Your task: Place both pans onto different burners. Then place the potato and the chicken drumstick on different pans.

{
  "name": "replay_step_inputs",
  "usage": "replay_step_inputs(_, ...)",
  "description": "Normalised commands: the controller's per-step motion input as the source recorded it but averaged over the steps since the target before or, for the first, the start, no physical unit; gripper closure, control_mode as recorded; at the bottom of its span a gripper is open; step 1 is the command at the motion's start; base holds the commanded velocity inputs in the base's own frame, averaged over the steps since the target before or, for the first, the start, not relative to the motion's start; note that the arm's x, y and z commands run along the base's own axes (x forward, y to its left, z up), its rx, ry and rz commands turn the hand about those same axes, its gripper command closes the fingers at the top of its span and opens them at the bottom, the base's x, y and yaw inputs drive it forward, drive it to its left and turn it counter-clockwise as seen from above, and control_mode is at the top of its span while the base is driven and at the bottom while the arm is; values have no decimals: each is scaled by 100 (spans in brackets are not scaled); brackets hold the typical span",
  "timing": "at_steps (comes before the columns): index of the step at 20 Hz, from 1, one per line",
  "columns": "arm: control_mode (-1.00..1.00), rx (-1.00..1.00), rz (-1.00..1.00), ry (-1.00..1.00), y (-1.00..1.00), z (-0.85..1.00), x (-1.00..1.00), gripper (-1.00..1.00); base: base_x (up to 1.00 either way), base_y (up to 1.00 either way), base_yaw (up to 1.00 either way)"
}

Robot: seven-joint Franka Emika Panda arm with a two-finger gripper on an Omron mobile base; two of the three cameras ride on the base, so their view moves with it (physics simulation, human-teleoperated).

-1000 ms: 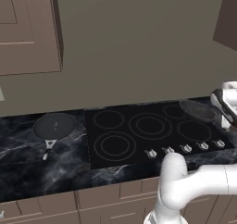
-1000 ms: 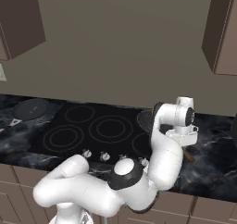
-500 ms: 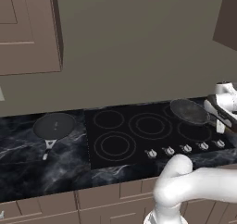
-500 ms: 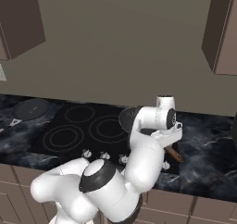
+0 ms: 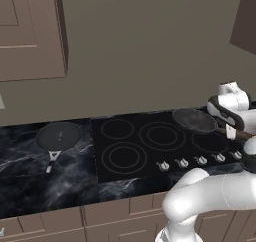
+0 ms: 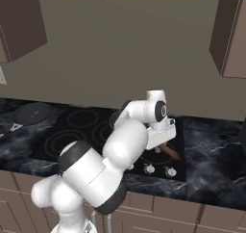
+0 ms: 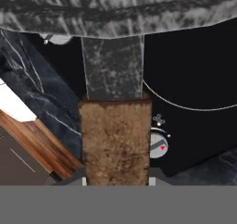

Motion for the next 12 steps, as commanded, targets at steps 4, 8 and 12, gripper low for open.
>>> replay_step_inputs(4, -100, -5, 6, 9, 48, 22, 0, 100, 0, 0, 0)
replay_step_inputs(8, -100, -8, 8, 3, 45, 4, 0, 100, 0, 0, 0)
replay_step_inputs(12, -100, -11, 8, 0, 42, 0, 0, 100, 0, 0, 0)
